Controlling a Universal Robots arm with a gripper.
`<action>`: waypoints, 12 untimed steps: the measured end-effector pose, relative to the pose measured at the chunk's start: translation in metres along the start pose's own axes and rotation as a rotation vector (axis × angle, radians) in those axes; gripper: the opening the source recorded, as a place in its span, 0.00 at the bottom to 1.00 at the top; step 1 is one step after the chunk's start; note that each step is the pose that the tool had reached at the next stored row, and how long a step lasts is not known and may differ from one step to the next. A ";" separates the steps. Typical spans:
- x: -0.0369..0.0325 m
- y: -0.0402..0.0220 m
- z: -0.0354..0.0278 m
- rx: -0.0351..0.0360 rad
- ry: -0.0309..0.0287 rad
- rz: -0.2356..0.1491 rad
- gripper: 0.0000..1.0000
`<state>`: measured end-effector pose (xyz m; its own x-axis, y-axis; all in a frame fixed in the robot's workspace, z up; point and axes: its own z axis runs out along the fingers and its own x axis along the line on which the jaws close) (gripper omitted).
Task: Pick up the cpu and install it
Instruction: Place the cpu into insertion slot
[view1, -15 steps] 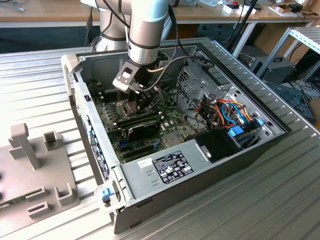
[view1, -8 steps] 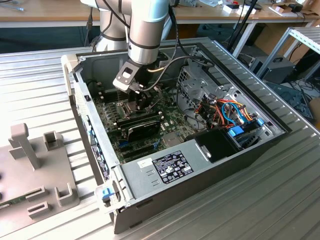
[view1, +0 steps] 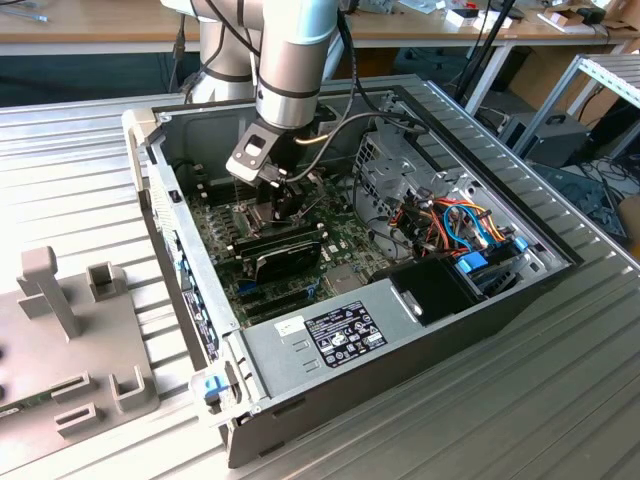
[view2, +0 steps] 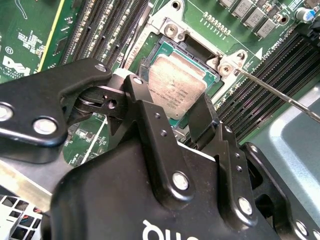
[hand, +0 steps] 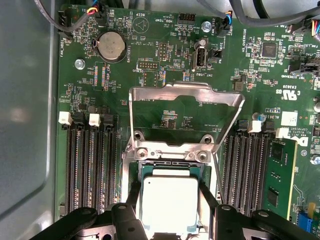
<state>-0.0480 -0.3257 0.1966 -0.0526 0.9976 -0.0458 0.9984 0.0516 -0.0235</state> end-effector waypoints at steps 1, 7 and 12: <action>0.0000 0.0001 0.0000 -0.0001 0.0001 0.000 0.55; 0.0000 0.0006 0.0000 -0.0001 0.0001 0.000 0.55; 0.0000 0.0007 0.0000 0.0000 0.0000 0.000 0.55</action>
<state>-0.0473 -0.3257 0.1966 -0.0527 0.9976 -0.0458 0.9984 0.0517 -0.0235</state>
